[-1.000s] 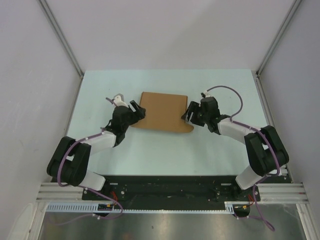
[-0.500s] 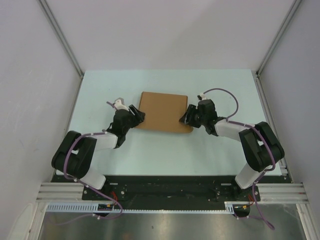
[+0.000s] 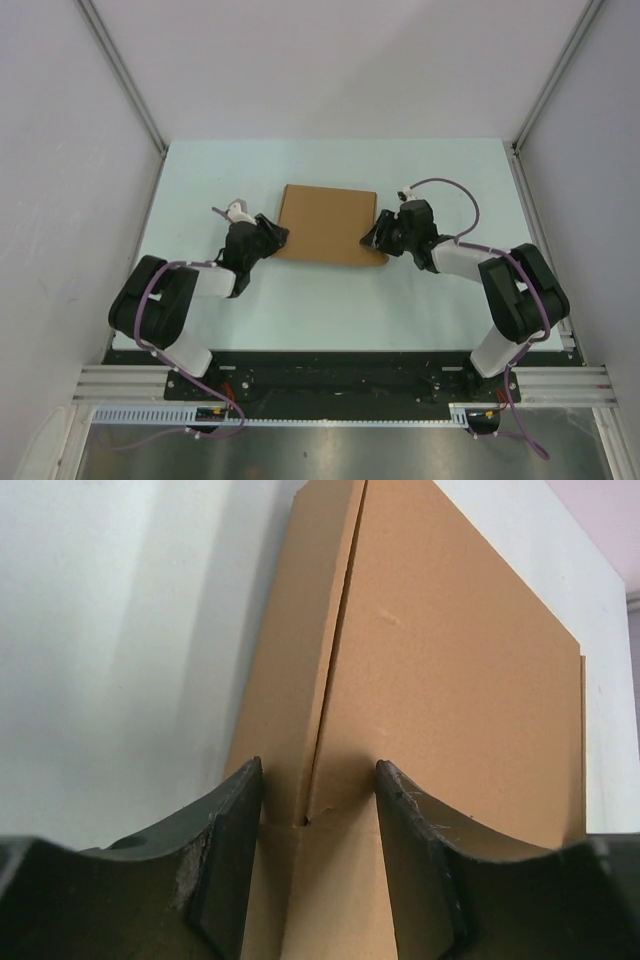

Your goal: Fold the paper box

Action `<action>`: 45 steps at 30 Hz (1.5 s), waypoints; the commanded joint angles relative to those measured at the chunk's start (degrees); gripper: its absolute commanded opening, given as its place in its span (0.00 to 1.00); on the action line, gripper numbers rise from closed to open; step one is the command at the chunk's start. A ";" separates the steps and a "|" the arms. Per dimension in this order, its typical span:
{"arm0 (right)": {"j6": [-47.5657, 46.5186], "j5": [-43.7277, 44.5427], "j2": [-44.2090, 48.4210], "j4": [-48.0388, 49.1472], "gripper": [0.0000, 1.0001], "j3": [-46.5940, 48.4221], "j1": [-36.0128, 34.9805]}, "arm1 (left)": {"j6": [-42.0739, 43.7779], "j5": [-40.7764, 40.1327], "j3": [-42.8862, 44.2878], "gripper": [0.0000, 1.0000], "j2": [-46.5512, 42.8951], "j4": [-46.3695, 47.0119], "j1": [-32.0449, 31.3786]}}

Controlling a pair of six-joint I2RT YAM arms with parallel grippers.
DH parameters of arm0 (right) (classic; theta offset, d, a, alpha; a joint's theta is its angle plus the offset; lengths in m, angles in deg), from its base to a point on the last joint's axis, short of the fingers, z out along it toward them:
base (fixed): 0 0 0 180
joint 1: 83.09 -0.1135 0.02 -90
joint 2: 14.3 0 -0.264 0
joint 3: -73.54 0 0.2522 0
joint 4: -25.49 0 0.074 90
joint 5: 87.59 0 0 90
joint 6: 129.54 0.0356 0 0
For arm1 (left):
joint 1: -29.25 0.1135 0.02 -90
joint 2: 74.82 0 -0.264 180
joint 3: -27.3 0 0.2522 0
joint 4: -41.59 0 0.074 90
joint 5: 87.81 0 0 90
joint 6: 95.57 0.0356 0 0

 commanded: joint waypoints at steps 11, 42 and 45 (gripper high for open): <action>-1.89 -5.73 7.59 -16.06 0.36 4.61 1.24 | -2.86 18.25 6.00 0.52 -8.14 -11.92 -2.22; -7.08 -0.28 12.42 -27.14 0.57 10.85 3.00 | -8.31 26.07 8.98 0.48 -3.66 -9.99 -3.37; -7.61 1.13 13.39 -28.11 0.58 11.02 3.00 | -10.94 27.65 8.27 0.47 -2.43 -6.91 -3.45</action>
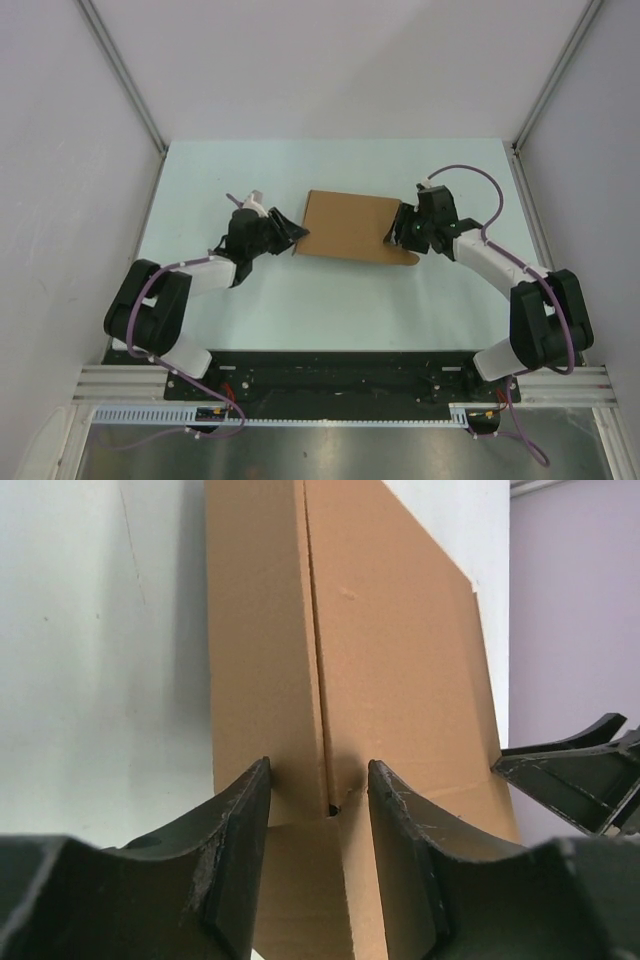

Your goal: Fold the paper box

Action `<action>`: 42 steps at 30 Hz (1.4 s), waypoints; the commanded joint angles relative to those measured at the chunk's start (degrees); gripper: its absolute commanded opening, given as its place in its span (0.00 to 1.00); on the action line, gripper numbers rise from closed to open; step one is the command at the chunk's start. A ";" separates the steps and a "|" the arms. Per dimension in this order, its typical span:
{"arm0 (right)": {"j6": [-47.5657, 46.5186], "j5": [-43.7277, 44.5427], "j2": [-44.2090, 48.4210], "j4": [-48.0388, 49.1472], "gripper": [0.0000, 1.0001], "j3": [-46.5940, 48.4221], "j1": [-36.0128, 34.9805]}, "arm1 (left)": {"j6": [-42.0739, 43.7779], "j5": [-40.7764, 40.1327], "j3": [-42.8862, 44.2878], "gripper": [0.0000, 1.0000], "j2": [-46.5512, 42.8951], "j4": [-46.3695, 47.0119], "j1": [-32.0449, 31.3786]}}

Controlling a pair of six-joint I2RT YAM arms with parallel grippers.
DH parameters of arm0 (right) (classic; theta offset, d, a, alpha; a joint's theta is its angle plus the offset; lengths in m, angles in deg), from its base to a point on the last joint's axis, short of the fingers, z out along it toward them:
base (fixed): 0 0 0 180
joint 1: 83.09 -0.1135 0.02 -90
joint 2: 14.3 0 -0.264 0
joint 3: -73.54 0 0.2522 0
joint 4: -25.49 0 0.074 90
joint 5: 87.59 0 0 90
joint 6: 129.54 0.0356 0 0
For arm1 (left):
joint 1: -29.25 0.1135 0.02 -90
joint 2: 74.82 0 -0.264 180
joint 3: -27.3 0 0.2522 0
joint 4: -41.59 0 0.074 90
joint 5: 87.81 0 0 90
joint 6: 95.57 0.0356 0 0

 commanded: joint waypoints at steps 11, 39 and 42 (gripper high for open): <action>1.80 -7.35 1.87 -1.67 0.61 9.63 -0.80 | -5.52 13.95 11.05 0.46 -3.14 -1.81 -2.51; -0.49 -8.58 3.36 -12.05 0.65 14.56 -2.64 | -5.16 15.89 0.34 0.47 -23.62 -15.88 -4.09; 0.48 -10.24 4.68 -12.40 0.66 14.65 -3.17 | -5.69 16.07 0.07 0.47 -26.96 -18.08 -5.93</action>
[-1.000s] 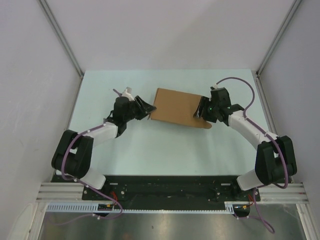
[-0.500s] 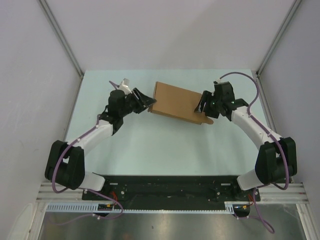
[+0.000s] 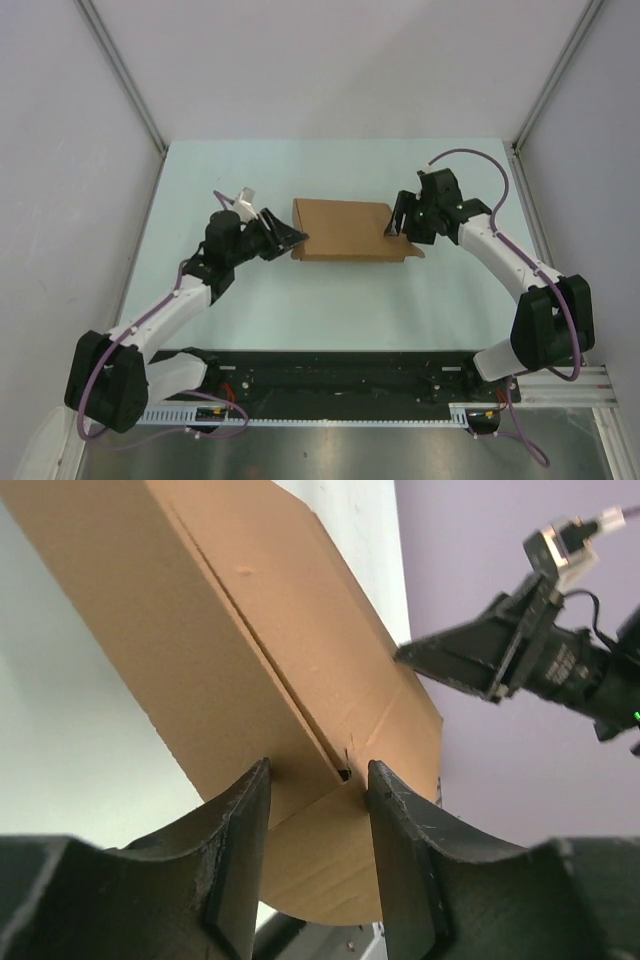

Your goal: Fold the paper box

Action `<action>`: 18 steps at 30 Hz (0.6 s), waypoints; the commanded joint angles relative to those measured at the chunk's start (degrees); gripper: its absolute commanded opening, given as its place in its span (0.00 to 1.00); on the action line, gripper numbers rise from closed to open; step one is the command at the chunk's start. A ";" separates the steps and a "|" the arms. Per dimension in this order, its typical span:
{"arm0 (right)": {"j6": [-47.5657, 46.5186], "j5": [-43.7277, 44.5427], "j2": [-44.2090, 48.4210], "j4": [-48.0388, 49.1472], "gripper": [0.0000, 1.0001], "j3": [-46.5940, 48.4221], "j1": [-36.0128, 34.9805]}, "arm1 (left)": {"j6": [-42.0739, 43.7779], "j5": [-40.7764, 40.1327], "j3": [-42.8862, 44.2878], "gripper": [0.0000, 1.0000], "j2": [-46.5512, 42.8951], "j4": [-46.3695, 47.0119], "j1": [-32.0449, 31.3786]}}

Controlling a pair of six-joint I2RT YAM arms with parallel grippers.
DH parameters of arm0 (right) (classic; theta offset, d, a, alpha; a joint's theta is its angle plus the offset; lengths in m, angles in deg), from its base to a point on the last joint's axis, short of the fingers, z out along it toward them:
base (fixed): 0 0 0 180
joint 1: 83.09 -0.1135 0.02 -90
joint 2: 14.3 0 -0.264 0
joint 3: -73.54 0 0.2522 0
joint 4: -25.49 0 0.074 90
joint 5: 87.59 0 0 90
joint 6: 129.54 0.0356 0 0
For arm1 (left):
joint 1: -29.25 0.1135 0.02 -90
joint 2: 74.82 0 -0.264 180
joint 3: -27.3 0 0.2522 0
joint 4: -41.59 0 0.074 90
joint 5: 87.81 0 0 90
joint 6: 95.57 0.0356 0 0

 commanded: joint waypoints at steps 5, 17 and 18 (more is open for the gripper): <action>3.67 -11.00 6.20 -0.30 0.67 4.88 -4.60 | -5.04 6.71 -0.23 0.47 -10.53 -3.81 -7.83; 5.96 -19.77 2.95 -4.97 0.66 7.17 -2.76 | -9.61 6.61 -4.72 0.47 -11.34 -1.09 -9.24; 6.22 -20.57 2.25 -4.97 0.66 7.17 -2.40 | -10.66 6.70 -5.33 0.47 -10.98 -0.74 -9.24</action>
